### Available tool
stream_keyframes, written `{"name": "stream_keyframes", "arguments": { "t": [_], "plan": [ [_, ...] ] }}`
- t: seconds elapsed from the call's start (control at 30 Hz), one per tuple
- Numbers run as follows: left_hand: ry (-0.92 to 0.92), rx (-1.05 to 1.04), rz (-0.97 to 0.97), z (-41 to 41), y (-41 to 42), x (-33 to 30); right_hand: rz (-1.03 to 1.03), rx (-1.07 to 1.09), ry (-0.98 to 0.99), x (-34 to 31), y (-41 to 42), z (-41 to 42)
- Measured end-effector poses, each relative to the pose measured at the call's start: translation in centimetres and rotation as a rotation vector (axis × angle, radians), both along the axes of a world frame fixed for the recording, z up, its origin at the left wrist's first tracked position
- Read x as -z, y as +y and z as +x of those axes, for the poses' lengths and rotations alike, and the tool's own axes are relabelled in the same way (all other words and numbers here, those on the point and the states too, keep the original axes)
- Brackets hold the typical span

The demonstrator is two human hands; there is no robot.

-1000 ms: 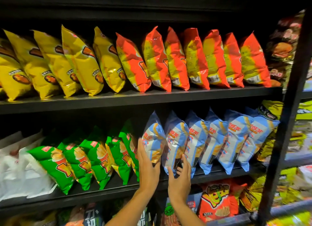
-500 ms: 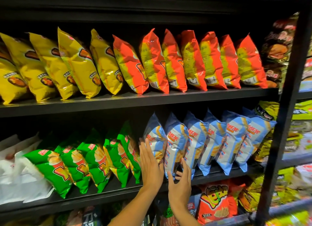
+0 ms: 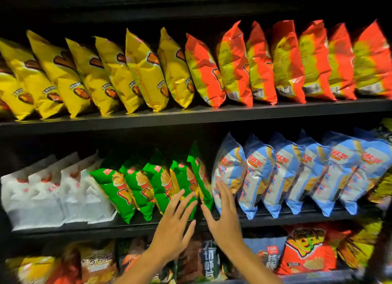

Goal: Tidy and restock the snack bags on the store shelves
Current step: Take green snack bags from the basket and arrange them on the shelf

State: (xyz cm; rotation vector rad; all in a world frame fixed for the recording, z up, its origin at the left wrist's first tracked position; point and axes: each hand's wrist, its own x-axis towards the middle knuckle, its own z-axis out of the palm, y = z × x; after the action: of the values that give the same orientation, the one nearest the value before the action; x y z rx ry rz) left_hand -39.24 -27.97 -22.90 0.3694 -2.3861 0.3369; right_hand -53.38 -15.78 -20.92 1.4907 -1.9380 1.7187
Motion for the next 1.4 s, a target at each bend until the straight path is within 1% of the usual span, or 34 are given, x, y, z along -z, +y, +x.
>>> {"name": "stream_keyframes", "arguments": {
  "t": [0.1, 0.2, 0.27, 0.33, 0.43, 0.53, 0.63, 0.7, 0.77, 0.83, 0.93, 1.0, 1.03, 1.13, 1.2, 1.23, 1.27, 1.37, 1.4],
  "plan": [
    [-0.187, -0.088, -0.065, 1.4, -1.3, 0.8, 0.083, 0.018, -0.028, -0.7, -3.5, 0.5],
    [-0.266, -0.127, -0.044, 2.0, -2.1, 1.5, 0.191, 0.090, -0.041, -0.5, -5.7, -0.2],
    [-0.292, -0.133, -0.020, 2.2, -2.1, 1.6, 0.226, 0.128, -0.022, -0.7, -6.0, -0.4],
    [-0.312, -0.132, 0.007, 2.5, -2.0, 1.7, 0.204, 0.167, -0.027, -1.3, -5.6, -0.4],
    [-0.335, -0.137, 0.037, 2.9, -1.9, 1.7, 0.099, 0.230, -0.062, -2.5, -4.4, -0.1],
    [-0.316, -0.137, 0.065, 3.0, -1.5, 1.5, 0.044, 0.273, -0.067, -3.1, -2.6, 0.1],
    [-0.218, -0.106, 0.160, 3.2, 0.0, 0.4, -0.040, 0.323, -0.043, -3.3, -0.4, 0.6],
    [-0.102, -0.003, 0.307, 3.1, 2.1, -0.9, -0.098, 0.341, -0.023, -3.2, 1.0, 1.2],
    [0.051, 0.153, 0.550, 2.9, 5.0, -2.9, -0.160, 0.338, -0.030, -2.8, 2.2, 1.7],
    [0.203, 0.307, 0.811, 2.5, 8.0, -4.9, -0.244, 0.295, 0.025, -2.3, 3.5, 2.3],
    [0.367, 0.474, 1.104, 2.0, 11.8, -6.7, -0.301, 0.076, 0.182, -1.1, 5.8, 3.5],
    [0.474, 0.468, 1.241, 1.7, 13.4, -7.1, -0.233, -0.038, 0.271, -0.1, 7.2, 4.3],
    [0.541, 0.431, 1.267, 1.6, 13.8, -7.1, -0.182, -0.082, 0.304, 0.3, 7.9, 4.5],
    [0.763, 0.267, 1.211, 1.7, 13.6, -6.2, -0.035, -0.216, 0.392, 1.2, 9.6, 4.9],
    [0.788, 0.218, 1.244, 2.2, 13.4, -5.6, -0.004, -0.266, 0.420, 1.6, 11.2, 4.7],
    [0.776, 0.215, 1.281, 2.5, 13.4, -5.3, -0.026, -0.262, 0.388, 1.7, 12.1, 4.7],
    [0.760, 0.209, 1.314, 2.9, 13.5, -5.0, -0.075, -0.242, 0.303, 1.5, 12.9, 4.8],
    [0.717, 0.202, 1.373, 3.9, 13.9, -4.1, -0.281, -0.136, -0.187, -0.1, 13.9, 4.8],
    [0.703, 0.198, 1.397, 4.3, 14.0, -3.8, -0.312, -0.123, -0.344, -1.0, 13.9, 4.6]
  ]
}}
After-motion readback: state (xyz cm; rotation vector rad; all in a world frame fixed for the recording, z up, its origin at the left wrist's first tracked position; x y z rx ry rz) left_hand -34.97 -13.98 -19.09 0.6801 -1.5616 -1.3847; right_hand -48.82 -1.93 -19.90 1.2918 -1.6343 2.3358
